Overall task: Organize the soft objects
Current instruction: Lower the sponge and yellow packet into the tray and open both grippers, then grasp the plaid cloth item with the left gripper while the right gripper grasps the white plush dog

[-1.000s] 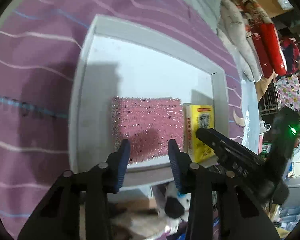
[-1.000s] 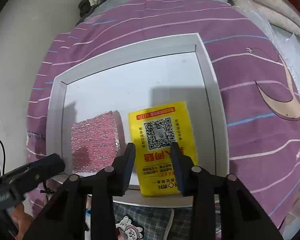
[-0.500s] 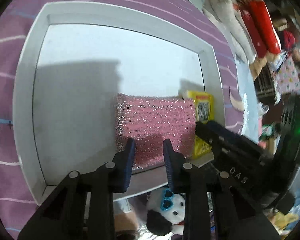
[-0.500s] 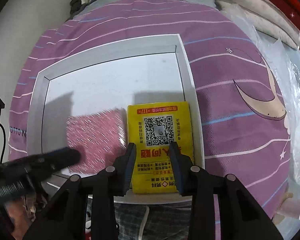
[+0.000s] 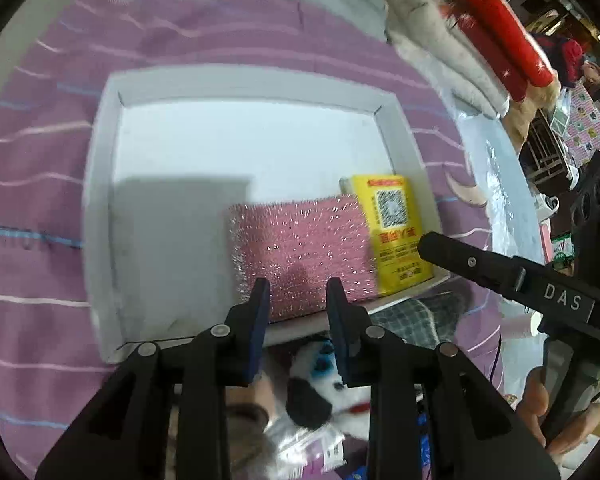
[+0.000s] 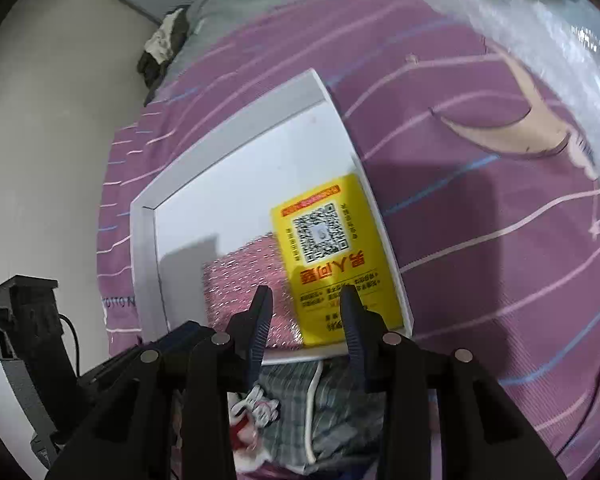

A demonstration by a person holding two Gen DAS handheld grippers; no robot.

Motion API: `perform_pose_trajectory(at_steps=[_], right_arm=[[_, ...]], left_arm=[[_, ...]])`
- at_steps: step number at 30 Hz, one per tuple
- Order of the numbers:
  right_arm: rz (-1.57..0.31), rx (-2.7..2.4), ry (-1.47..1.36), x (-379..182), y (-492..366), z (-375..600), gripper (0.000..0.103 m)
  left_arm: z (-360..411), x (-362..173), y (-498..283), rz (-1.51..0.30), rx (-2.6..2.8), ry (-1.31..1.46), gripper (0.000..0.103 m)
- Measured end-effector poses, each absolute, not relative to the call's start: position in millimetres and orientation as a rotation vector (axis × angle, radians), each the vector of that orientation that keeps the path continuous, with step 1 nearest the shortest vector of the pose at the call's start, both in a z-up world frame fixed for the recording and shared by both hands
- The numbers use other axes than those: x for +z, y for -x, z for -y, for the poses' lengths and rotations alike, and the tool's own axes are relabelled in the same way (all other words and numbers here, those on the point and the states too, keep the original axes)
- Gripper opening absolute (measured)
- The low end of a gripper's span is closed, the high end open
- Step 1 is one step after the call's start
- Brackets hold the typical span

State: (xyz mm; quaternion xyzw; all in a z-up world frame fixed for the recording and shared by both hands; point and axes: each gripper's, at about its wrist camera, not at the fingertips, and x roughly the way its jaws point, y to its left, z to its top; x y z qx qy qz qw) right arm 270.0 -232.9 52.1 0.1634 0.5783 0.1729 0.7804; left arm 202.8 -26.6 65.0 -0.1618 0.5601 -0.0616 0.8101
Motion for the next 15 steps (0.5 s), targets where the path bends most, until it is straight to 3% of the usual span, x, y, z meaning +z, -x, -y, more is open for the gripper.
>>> perform_pose_trajectory(at_steps=[15], right_arm=[[-1.229,0.450,-0.359,132,-221,197,0.035]], left_arm=[[23,138,-160,-1.100,-0.106,0.358,0.032]])
